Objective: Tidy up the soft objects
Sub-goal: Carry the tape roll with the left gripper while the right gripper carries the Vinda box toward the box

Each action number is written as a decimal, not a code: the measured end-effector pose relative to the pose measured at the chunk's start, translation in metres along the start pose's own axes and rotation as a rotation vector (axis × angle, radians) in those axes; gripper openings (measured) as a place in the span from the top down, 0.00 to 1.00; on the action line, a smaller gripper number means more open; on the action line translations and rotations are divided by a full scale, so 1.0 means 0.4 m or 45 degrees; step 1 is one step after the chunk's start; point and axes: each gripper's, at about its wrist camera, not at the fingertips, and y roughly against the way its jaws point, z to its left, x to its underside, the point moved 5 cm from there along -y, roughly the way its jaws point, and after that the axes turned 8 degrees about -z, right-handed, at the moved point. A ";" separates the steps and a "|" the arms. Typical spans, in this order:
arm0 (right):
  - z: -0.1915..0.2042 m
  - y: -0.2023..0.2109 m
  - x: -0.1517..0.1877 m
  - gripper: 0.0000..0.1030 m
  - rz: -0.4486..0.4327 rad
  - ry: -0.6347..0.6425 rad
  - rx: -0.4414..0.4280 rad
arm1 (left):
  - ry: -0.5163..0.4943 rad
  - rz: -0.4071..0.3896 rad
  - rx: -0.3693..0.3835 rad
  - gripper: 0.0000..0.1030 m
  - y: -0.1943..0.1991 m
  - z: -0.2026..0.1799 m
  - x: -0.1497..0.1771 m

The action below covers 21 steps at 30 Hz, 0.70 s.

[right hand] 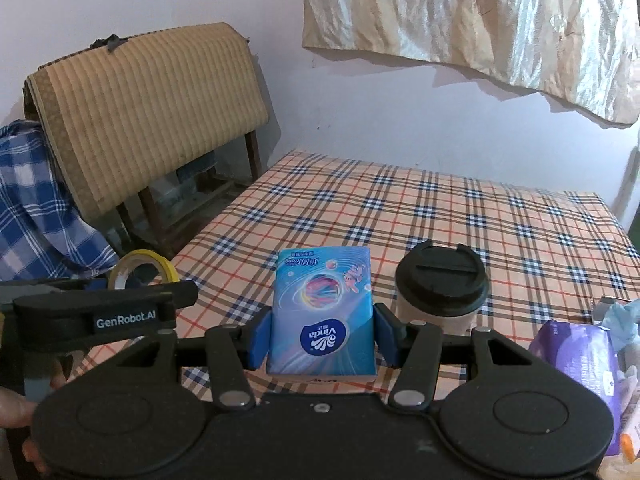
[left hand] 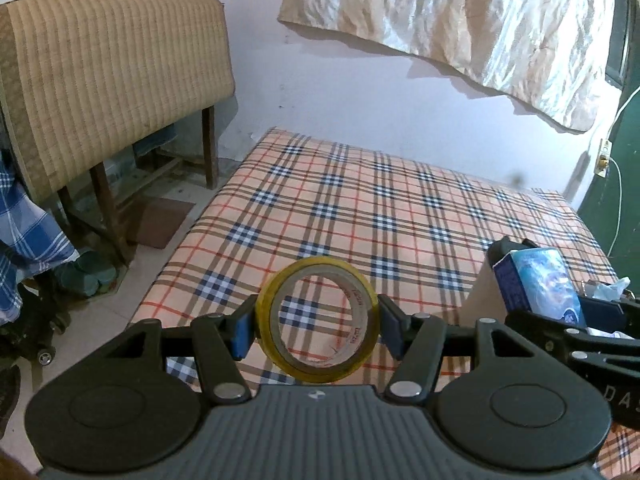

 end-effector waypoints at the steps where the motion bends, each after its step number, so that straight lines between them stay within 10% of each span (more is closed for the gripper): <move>1: -0.002 0.005 0.000 0.38 -0.003 0.006 0.000 | -0.002 -0.003 0.003 0.40 0.002 -0.006 -0.001; 21: -0.062 0.063 -0.015 0.38 -0.052 0.005 0.029 | -0.029 -0.024 0.048 0.40 0.027 -0.105 -0.019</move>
